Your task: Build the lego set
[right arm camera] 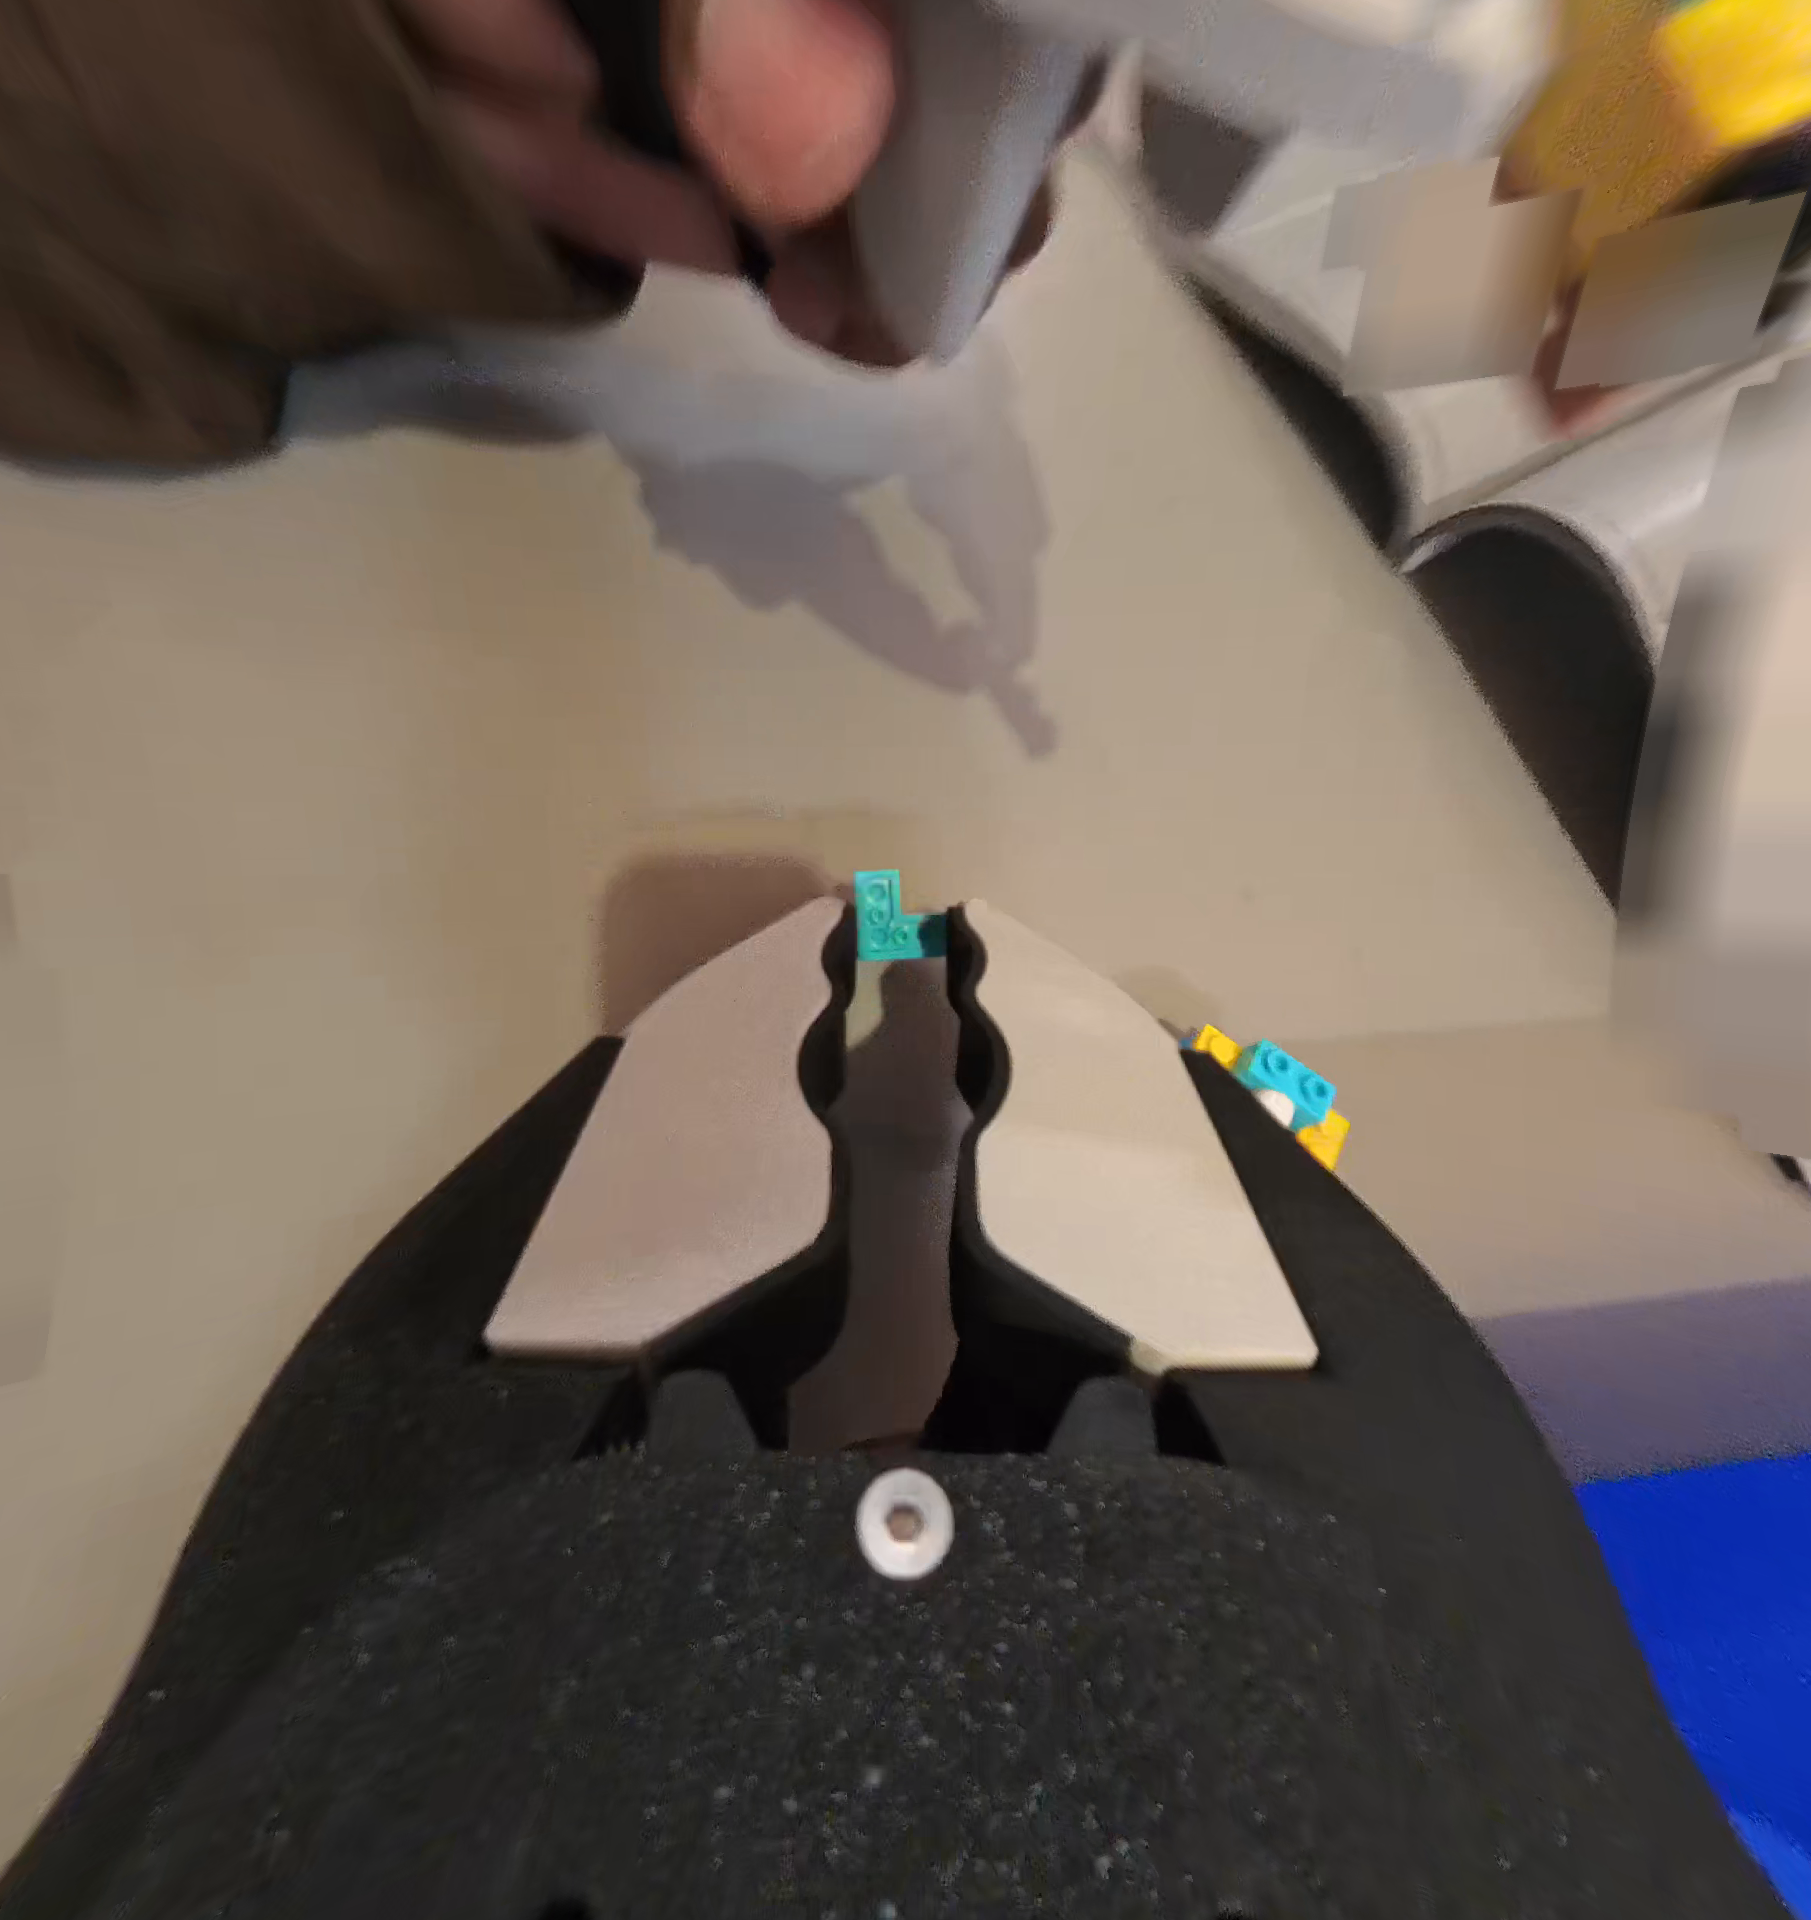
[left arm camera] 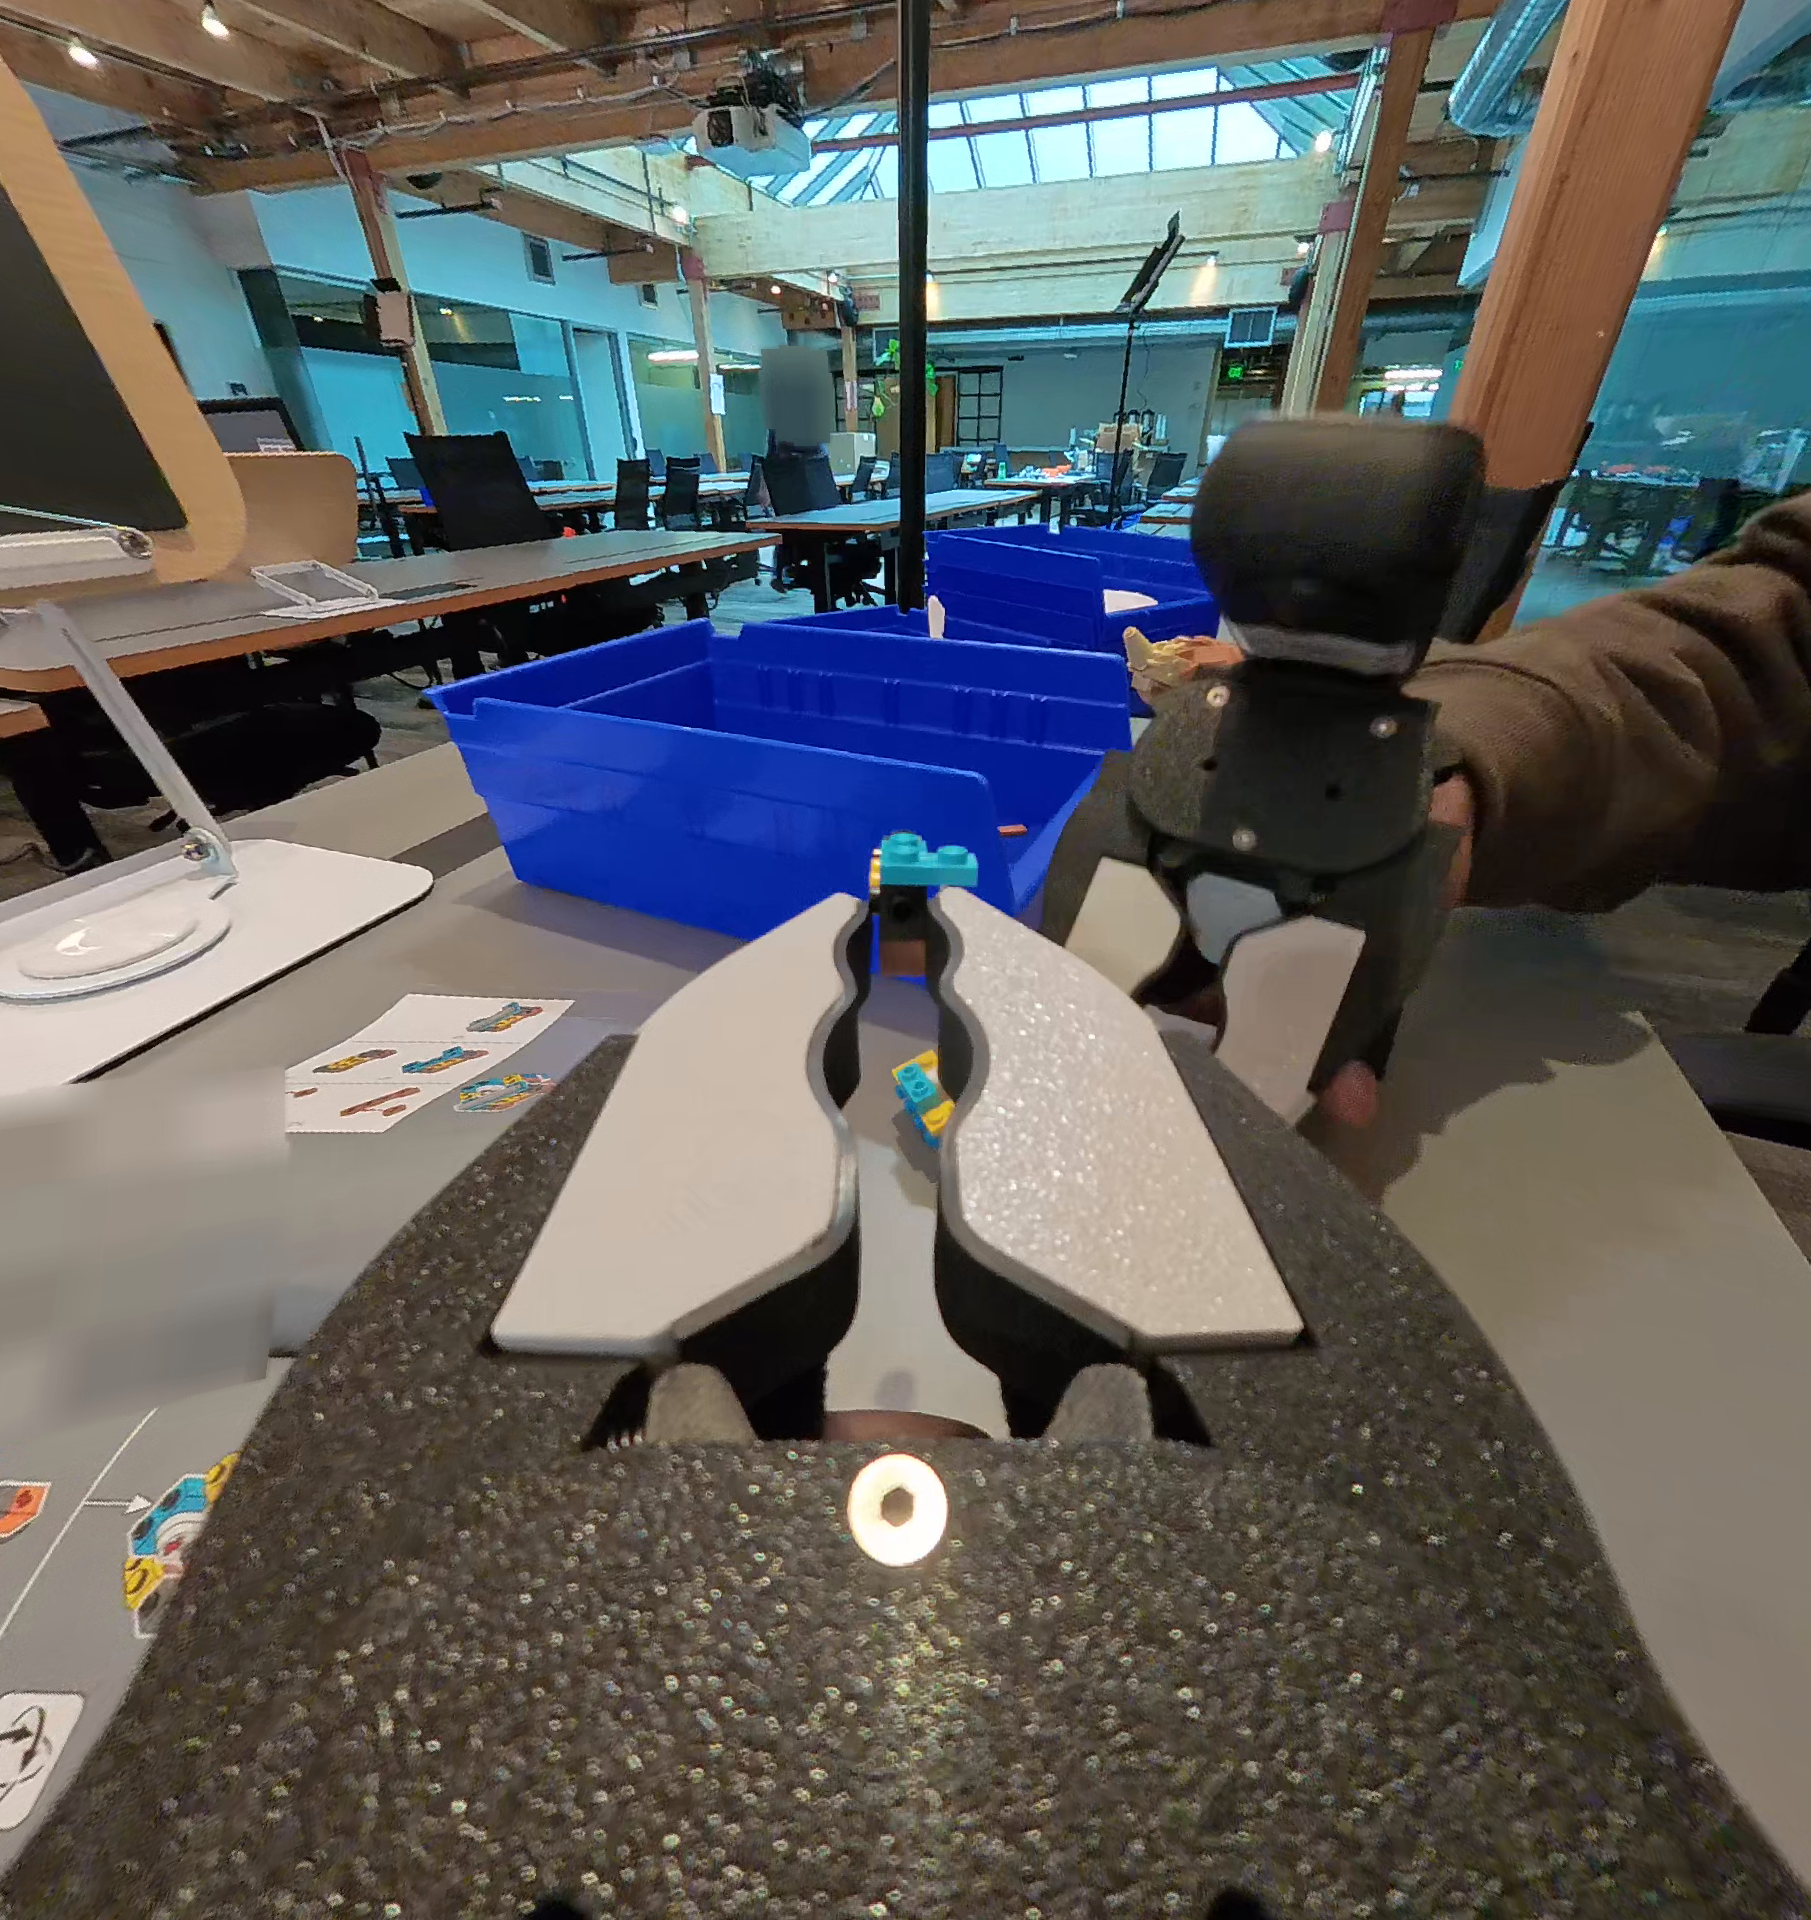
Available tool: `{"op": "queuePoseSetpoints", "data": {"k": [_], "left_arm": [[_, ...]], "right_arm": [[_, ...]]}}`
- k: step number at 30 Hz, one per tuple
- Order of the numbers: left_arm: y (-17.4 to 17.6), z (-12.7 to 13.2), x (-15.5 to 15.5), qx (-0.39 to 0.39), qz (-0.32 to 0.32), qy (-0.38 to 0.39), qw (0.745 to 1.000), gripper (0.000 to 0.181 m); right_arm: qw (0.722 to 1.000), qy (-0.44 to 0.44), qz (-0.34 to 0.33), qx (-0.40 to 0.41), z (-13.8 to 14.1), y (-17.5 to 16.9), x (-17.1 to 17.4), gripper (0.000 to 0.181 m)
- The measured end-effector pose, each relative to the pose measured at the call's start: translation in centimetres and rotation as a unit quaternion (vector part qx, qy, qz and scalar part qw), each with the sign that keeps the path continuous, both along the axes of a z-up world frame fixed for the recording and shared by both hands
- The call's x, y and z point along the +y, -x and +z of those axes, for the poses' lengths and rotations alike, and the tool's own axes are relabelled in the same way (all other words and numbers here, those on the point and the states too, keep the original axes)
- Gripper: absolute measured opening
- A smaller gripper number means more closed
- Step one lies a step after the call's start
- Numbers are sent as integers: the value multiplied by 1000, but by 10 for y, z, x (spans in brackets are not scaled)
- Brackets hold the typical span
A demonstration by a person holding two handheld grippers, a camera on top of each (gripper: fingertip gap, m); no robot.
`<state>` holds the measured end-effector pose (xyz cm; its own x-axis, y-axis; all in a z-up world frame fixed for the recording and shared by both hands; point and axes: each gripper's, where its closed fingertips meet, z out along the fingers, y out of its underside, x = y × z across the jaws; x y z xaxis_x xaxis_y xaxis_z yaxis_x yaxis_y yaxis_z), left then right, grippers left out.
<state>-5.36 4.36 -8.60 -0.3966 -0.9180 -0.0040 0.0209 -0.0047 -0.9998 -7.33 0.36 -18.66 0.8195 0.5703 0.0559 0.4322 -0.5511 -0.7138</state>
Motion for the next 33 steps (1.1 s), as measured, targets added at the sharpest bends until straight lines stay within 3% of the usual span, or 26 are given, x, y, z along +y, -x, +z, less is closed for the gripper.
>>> {"op": "queuePoseSetpoints", "data": {"k": [4, 10, 16, 23, 33], "left_arm": [[-1, -7, -3, 15, -7, -17, 1000, 9], [-3, -18, -8, 34, -17, -29, 999, 9], [-3, -35, -22, 65, -52, -59, 995, 9], [-4, -46, -24, 86, -61, -72, 992, 9], [-2, -48, -29, 93, -74, -76, 990, 9]], "right_arm": [[993, -47, -74, 84, 13, -5, -2, 16], [990, -71, -101, -70, 2, -36, -21, 16], [988, -89, -112, -61, 4, -55, -27, 16], [965, -102, -78, -227, -6, -76, -33, 17], [994, -53, -80, -59, 0, -74, -44, 28]]}}
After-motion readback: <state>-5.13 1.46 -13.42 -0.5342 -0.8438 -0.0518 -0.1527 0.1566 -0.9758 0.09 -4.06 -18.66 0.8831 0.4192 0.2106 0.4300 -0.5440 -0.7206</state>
